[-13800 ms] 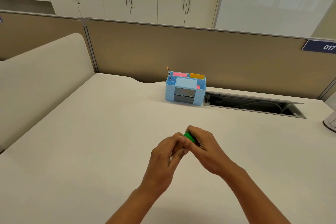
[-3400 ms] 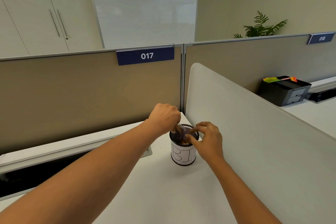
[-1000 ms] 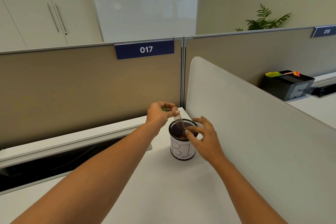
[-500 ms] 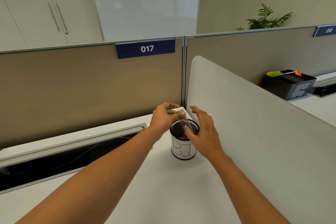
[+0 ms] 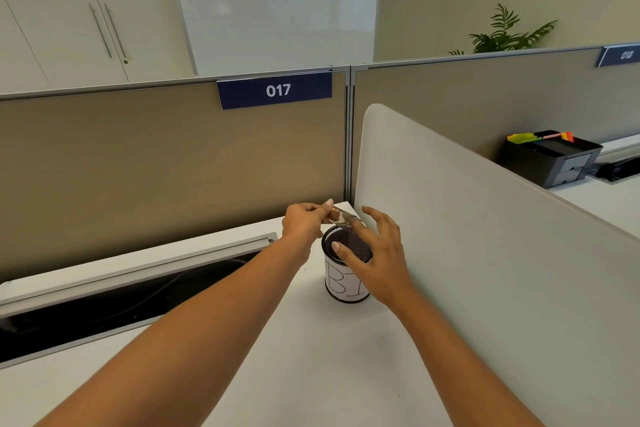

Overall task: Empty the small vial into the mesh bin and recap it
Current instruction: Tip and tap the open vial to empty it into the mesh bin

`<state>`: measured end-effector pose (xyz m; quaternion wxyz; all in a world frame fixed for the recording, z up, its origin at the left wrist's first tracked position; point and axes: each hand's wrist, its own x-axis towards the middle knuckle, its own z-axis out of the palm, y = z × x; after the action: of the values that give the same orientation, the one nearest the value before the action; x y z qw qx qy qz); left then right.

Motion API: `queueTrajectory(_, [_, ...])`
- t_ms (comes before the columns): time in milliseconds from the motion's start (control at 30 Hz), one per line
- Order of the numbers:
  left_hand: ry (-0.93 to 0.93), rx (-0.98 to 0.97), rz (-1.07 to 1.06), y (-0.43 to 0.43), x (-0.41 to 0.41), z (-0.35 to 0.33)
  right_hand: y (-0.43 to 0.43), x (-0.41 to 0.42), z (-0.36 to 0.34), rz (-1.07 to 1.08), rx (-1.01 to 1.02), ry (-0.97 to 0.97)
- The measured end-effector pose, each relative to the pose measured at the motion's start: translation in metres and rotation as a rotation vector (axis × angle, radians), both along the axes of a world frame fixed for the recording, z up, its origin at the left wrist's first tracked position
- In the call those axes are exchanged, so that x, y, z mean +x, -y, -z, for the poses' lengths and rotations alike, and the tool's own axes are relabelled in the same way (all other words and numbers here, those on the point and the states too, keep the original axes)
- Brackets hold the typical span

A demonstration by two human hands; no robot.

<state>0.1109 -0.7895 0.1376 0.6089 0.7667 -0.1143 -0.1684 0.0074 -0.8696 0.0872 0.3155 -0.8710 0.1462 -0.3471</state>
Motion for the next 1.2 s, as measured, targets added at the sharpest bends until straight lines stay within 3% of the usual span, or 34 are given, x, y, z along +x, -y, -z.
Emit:
queueTrajectory(133, [-0.017, -0.029, 0.022, 0.003, -0.003, 0.001, -0.003, 0.007, -0.004, -0.051, 0.075, -0.126])
queueTrajectory(467, [-0.056, -0.068, 0.08, 0.003, -0.005, -0.004, 0.001, 0.017, -0.015, -0.026, 0.205, -0.209])
queueTrajectory(1067, [0.096, -0.059, -0.048, -0.001, 0.006, -0.003, 0.007, -0.002, -0.007, -0.039, 0.072, -0.31])
queueTrajectory(1200, [0.177, -0.099, -0.018, -0.001, 0.003, 0.0, 0.01, -0.009, -0.007, -0.018, 0.067, -0.23])
